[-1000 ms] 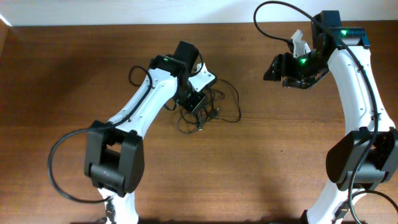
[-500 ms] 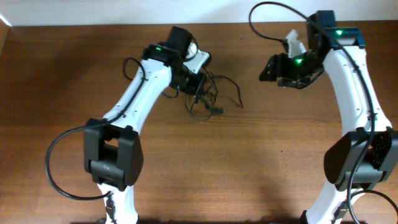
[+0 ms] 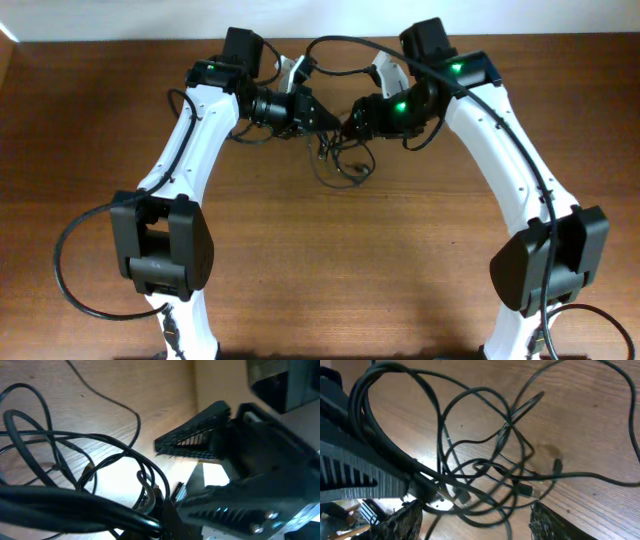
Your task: Untangle cables
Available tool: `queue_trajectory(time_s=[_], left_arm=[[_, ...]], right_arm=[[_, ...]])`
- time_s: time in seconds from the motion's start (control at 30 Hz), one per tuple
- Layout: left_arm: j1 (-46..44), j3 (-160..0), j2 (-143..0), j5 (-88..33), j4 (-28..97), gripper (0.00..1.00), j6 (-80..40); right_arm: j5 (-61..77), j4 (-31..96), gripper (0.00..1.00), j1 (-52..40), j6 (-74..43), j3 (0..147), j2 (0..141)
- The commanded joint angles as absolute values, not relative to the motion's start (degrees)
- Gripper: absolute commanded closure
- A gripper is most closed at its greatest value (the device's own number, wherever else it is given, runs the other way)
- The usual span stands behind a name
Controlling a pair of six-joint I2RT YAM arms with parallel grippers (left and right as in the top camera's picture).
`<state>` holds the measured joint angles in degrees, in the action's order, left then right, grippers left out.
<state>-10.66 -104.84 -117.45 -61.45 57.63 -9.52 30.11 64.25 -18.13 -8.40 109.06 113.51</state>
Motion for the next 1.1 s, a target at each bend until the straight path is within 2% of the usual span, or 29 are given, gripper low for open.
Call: queue_trajectory(time_s=[0.0,0.17,0.33,0.5,0.6,0.7,0.83,0.97,1.07], left_arm=[[-9.6,-105.9,-117.2,-68.0,57.5,1.0,-9.8],[-5.1,-105.9,-117.2,-75.4,57.2,1.0,-9.8],[-3.6,-105.9,-117.2,-86.9,57.2,1.0,-9.8],[-3.6,-105.9,-117.2,-87.9,56.0,1.0,-9.9],[-3.6,-105.9,-117.2,-89.1,49.2,1.0,-16.9],[-3.6,-105.9,-117.2,-89.9,41.6,1.0,-23.8],[-3.6,-105.9,-117.2,-89.8,33.3,1.0,-31.4],[-3.4,-105.9,-117.2,-89.8,26.0,1.0,-37.6],[-3.2,-105.9,-117.2,-88.4,24.4,1.0,-35.7]], right_arm=[[30.9,64.2,0.3,-18.9,-9.5,109.9,114.2],[30.8,62.5,0.3,-18.9,-9.5,109.9,114.7],[31.2,56.0,0.3,-18.9,-16.3,109.9,115.8],[33.3,55.0,0.3,-19.7,-16.6,109.9,116.0],[34.3,55.2,0.32,-20.9,-19.5,109.9,117.9],[34.3,55.5,0.47,-20.9,-21.6,109.9,119.4],[34.3,55.4,0.56,-20.9,-23.0,109.9,119.6],[34.3,55.4,0.7,-20.7,-23.0,109.9,119.6],[37.5,55.1,0.96,-18.3,-23.4,109.9,119.6]])
